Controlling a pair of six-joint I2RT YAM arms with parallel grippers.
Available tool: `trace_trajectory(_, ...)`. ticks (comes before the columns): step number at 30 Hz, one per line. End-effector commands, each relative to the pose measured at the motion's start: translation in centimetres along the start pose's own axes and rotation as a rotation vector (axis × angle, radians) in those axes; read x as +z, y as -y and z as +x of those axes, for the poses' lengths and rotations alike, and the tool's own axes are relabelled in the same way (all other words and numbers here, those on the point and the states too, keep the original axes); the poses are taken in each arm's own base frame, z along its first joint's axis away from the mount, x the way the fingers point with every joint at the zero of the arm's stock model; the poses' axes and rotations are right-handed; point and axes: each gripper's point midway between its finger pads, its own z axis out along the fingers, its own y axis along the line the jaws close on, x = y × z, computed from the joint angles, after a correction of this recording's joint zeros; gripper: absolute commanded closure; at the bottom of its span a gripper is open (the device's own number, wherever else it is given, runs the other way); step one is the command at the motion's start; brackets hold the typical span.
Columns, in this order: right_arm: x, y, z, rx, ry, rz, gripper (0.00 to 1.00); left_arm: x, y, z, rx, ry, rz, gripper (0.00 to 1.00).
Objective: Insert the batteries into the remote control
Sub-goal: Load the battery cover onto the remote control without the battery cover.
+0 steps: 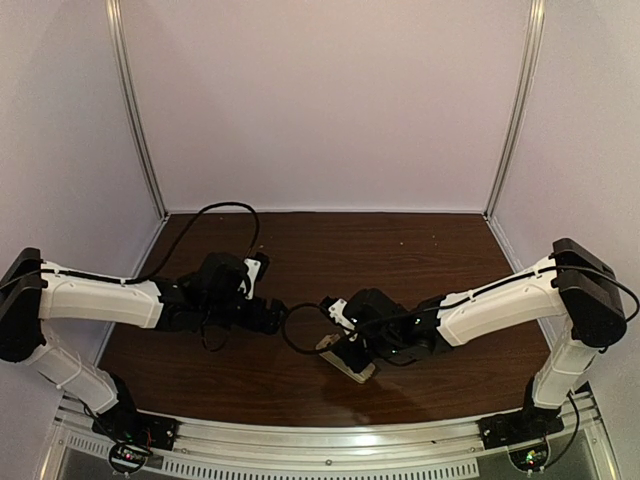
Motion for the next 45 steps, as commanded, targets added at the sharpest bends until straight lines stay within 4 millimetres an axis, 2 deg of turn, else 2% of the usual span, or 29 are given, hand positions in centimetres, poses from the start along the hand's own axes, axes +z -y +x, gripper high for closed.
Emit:
trace_trajectory(1,0.3,0.4,1.8,-0.026,-0.059,0.027,0.9,0.1,0.9,-1.5,0.005,0.038,0.029,0.03)
trace_trajectory(7,0.0,1.0,1.5,-0.024,-0.046,0.052,0.9,0.2,0.9,-1.4,0.006,0.035,0.029,0.03)
trace_trajectory(15,0.2,0.8,1.7,-0.014,-0.048,0.023,0.9,0.2,0.9,-1.5,0.008,0.036,0.031,0.03)
trace_trajectory(25,0.5,0.5,2.8,-0.02,-0.076,-0.001,0.84,0.4,1.4,-1.6,0.007,0.038,0.056,0.03)
trace_trajectory(29,0.6,-0.2,2.9,-0.03,-0.085,-0.036,0.81,0.7,2.5,-1.7,-0.005,0.048,0.127,0.03)
trace_trajectory(31,0.7,-0.4,2.9,-0.037,-0.088,-0.047,0.8,0.8,3.0,-1.8,-0.01,0.047,0.167,0.06)
trace_trajectory(36,0.7,-0.6,3.3,-0.045,-0.105,-0.065,0.8,0.6,5.5,-2.0,0.013,0.05,0.317,0.23)
trace_trajectory(41,0.8,-0.7,3.3,-0.041,-0.097,-0.069,0.8,0.6,6.6,-1.7,0.018,0.047,0.383,0.39)
trace_trajectory(45,0.7,-0.9,3.2,-0.03,-0.069,-0.096,0.8,0.8,6.5,-1.4,0.015,0.037,0.382,0.42)
